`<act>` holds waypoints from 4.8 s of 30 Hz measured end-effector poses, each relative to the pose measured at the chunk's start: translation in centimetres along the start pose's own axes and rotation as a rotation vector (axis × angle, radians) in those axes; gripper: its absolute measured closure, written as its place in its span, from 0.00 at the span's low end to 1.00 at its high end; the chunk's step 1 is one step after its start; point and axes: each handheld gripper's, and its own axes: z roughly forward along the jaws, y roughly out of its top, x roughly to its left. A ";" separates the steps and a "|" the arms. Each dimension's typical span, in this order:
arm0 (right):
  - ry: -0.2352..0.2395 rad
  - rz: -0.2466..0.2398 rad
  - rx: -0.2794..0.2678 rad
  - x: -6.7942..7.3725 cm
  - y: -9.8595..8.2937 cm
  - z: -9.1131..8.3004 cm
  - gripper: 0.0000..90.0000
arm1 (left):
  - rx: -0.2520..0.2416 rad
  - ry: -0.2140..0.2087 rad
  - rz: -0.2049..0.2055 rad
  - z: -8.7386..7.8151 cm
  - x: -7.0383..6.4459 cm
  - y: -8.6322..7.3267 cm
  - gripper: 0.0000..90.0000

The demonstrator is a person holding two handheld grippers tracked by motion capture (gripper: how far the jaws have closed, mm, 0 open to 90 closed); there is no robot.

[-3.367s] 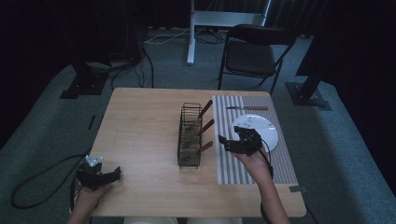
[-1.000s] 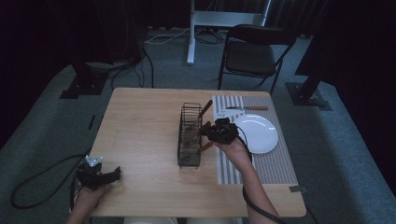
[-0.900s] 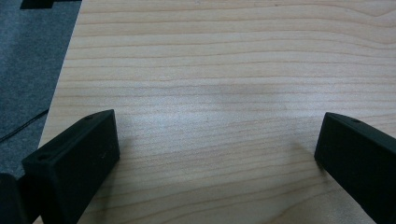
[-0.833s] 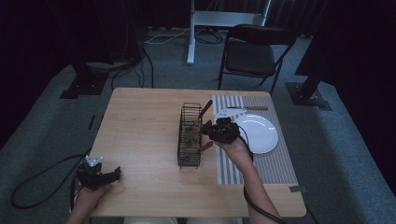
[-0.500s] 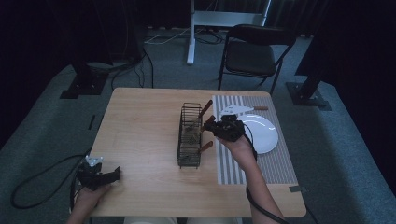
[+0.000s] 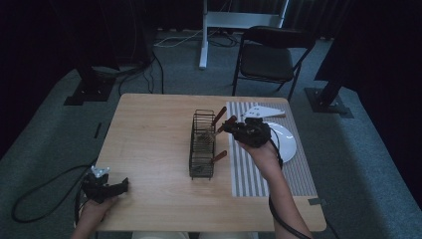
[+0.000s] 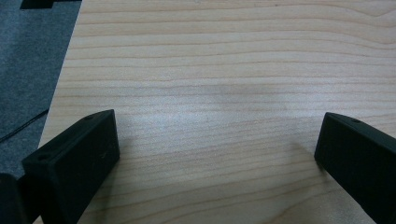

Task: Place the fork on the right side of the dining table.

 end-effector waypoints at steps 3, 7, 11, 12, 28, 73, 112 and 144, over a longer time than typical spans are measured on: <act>-0.002 -0.011 -0.027 0.3 0.8 -1.3 0.90 | 0.000 0.000 0.000 0.0 0.0 0.0 0.00; -0.023 -0.023 -0.051 0.5 1.8 -3.1 0.90 | 0.000 0.000 0.000 0.0 0.0 0.0 0.00; -0.050 -0.025 -0.069 0.3 2.2 -4.6 0.90 | 0.000 0.000 0.000 0.0 0.0 0.0 0.00; -0.058 -0.023 -0.074 0.2 2.2 -5.1 0.90 | 0.000 0.000 0.000 0.0 0.0 0.0 0.00; -0.181 0.077 -0.065 -2.7 -2.9 -8.6 0.90 | 0.000 0.000 -0.001 0.0 0.0 0.0 0.00; -0.183 0.557 -0.057 -7.1 -20.0 -10.4 0.88 | -0.001 0.000 -0.002 0.0 0.0 0.0 0.00; -0.437 0.518 0.151 -9.8 -25.7 -8.7 0.42 | -0.001 0.004 -0.008 0.0 -0.1 0.0 0.00; -0.663 0.377 0.198 -4.4 -27.4 -8.5 0.14 | -0.001 0.004 -0.007 0.0 -0.1 0.0 0.00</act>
